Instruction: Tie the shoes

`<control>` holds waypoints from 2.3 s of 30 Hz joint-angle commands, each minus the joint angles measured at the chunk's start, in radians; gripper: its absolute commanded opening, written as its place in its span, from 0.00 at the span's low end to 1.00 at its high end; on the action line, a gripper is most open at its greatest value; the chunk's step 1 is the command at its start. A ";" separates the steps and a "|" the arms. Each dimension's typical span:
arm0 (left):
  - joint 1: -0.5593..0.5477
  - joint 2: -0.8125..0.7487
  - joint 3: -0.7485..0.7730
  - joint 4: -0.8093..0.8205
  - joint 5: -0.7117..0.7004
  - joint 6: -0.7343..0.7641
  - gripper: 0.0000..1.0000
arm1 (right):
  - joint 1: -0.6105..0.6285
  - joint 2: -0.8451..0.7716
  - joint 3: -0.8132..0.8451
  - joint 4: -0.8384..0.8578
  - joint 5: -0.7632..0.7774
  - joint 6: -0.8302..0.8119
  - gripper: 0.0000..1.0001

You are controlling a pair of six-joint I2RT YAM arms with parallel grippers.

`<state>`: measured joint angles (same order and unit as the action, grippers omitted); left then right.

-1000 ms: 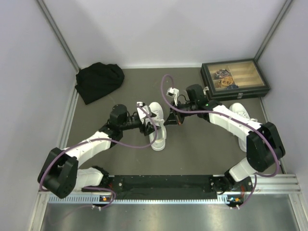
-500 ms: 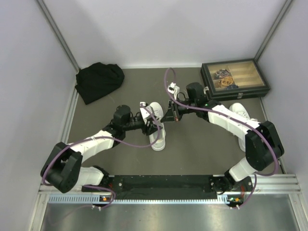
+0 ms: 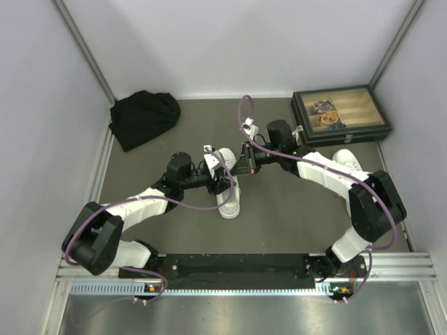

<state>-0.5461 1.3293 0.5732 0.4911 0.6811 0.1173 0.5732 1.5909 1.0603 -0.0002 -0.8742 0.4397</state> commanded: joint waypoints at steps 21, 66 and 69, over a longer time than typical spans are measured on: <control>-0.003 0.001 0.039 -0.023 -0.011 0.102 0.00 | -0.038 0.029 0.191 -0.293 -0.014 -0.047 0.61; -0.008 -0.068 0.132 -0.307 0.018 0.194 0.47 | 0.040 0.067 0.256 -0.339 0.063 -0.042 0.00; 0.040 -0.146 0.120 -0.361 0.101 0.151 0.52 | 0.040 0.058 0.236 -0.298 0.052 -0.047 0.00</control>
<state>-0.5488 1.3041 0.6582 0.2066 0.6807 0.3077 0.6064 1.6794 1.2793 -0.3824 -0.7952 0.4164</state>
